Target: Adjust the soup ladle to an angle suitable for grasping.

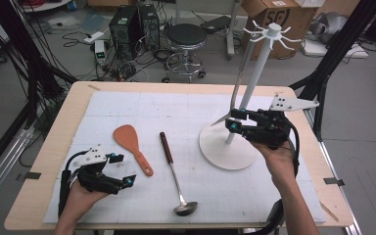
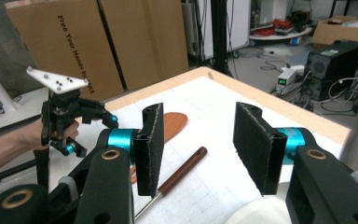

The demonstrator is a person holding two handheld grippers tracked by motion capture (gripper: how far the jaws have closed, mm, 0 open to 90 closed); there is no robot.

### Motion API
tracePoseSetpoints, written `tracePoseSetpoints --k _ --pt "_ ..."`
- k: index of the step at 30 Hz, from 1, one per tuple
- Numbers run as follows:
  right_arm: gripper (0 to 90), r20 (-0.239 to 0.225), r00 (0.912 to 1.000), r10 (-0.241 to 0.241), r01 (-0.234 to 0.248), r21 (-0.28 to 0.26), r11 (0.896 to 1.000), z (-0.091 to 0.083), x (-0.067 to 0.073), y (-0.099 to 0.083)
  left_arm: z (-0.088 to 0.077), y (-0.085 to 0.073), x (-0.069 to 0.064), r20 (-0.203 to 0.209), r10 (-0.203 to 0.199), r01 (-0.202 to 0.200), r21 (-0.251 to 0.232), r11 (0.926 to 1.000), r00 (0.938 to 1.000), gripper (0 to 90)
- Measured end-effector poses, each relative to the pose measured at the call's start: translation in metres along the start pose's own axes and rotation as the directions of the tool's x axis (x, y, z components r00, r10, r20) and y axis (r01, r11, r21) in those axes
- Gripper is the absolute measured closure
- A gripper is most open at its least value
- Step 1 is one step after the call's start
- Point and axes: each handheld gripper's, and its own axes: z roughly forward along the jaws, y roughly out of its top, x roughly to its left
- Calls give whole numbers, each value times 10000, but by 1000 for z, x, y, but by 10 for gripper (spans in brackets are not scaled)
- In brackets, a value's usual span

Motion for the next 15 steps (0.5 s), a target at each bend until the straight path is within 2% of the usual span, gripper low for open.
tracePoseSetpoints --k 15 --pt "513 -381 9993 -31 53 557 9984 24 15 -35 4 1 -3 15 60 -60 87 9999 10000 109"
